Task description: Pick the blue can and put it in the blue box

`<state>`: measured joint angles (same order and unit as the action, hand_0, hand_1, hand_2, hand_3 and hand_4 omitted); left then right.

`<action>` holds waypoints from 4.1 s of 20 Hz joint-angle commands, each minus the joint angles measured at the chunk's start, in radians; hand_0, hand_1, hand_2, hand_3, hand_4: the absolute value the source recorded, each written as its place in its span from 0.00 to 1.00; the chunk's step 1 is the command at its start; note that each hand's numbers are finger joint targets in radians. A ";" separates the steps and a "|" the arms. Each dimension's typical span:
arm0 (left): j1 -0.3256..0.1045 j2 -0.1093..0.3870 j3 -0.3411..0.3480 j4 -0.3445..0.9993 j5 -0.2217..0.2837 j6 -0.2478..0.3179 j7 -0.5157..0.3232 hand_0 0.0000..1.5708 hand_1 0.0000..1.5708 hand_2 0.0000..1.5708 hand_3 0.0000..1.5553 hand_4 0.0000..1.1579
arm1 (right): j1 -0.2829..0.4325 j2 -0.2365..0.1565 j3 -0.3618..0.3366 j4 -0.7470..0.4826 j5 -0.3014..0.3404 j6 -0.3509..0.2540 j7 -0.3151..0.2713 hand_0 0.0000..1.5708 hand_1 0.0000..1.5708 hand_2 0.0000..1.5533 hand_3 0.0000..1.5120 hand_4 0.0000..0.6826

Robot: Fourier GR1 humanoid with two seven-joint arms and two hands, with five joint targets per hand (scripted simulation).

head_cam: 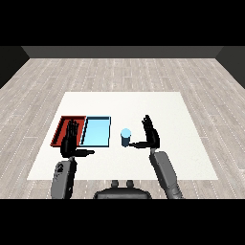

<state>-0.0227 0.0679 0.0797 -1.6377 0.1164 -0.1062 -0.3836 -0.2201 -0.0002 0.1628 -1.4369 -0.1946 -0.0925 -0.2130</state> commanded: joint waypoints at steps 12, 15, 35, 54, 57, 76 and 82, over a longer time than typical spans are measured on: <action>-0.030 0.027 0.045 0.031 0.044 -0.039 0.007 0.00 0.00 0.00 0.00 0.00 | -0.050 0.000 0.080 0.231 -0.184 -0.064 -0.169 0.00 0.00 0.00 0.00 0.00; 0.008 0.003 0.003 -0.024 -0.001 -0.005 0.027 0.00 0.00 0.00 0.00 0.00 | -0.146 0.000 0.069 0.392 -0.260 -0.031 -0.233 0.00 0.00 0.00 0.00 0.00; 0.001 0.005 0.031 -0.011 0.027 -0.020 0.008 0.00 0.00 0.00 0.00 0.00 | -0.280 0.000 0.270 0.589 -0.492 -0.130 -0.341 0.00 0.00 0.00 0.00 0.00; 0.039 0.019 0.047 -0.028 0.055 -0.047 0.011 0.00 0.00 0.00 0.00 0.00 | -0.471 0.000 0.388 0.835 -0.656 -0.418 -0.404 0.98 0.98 0.96 0.96 0.96; 0.037 -0.003 0.015 -0.063 0.034 -0.017 0.051 0.00 0.00 0.00 0.00 0.00 | -0.485 0.000 0.490 0.822 -0.697 -0.495 -0.397 0.95 0.95 0.95 0.95 0.90; 0.008 -0.053 -0.139 0.023 -0.095 0.005 0.077 0.00 0.00 0.00 0.00 0.00 | -0.492 -0.141 0.483 0.468 -0.394 -0.624 -0.165 0.92 0.92 0.93 0.92 0.91; -0.068 -0.067 -0.213 0.094 -0.098 0.060 0.137 0.00 0.00 0.00 0.00 0.00 | -0.449 -0.242 0.500 0.269 -0.293 -0.651 -0.037 0.90 0.90 0.93 0.93 0.90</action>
<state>-0.0591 0.0073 -0.1065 -1.5643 0.0201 -0.0625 -0.2852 -0.7010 -0.1766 0.6673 -1.0593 -0.5442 -0.7491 -0.3188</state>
